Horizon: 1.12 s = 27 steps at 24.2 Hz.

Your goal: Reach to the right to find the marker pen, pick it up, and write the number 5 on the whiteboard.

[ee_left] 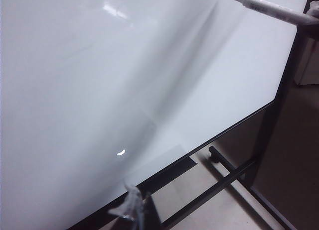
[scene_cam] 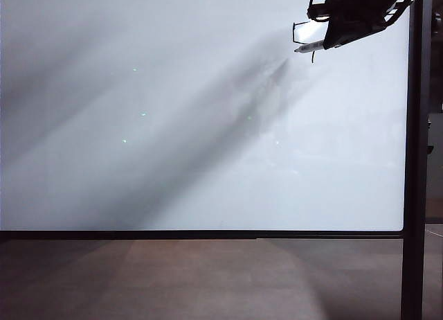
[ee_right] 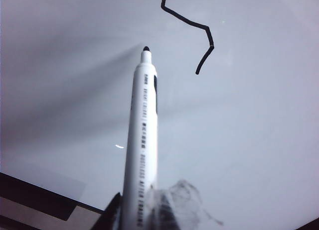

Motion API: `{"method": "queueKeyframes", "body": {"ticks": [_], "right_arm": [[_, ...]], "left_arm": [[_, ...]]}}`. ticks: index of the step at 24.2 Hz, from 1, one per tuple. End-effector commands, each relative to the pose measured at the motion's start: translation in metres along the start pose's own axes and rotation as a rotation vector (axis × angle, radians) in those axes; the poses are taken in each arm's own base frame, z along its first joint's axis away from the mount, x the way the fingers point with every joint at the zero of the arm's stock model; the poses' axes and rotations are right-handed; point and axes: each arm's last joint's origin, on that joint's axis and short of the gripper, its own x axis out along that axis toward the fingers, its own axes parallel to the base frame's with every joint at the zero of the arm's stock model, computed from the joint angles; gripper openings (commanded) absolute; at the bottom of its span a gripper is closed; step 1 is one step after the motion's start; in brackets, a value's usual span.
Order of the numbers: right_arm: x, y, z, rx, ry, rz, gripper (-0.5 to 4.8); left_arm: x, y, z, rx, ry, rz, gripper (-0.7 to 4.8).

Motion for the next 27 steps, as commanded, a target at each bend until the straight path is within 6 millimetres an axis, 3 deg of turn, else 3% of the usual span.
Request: {"method": "queueKeyframes", "body": {"ticks": [1,27], "right_arm": [[0.0021,-0.0007,0.0026,-0.021,-0.028,-0.007,-0.06],[0.0094,-0.0001,0.001,-0.021,-0.047,-0.012,-0.06]], "left_arm": [[-0.0018,0.0008,0.0024,-0.002,-0.015,0.005,-0.05],[-0.0018,0.0008,0.0024,-0.002,-0.015,0.005,-0.05]]}}
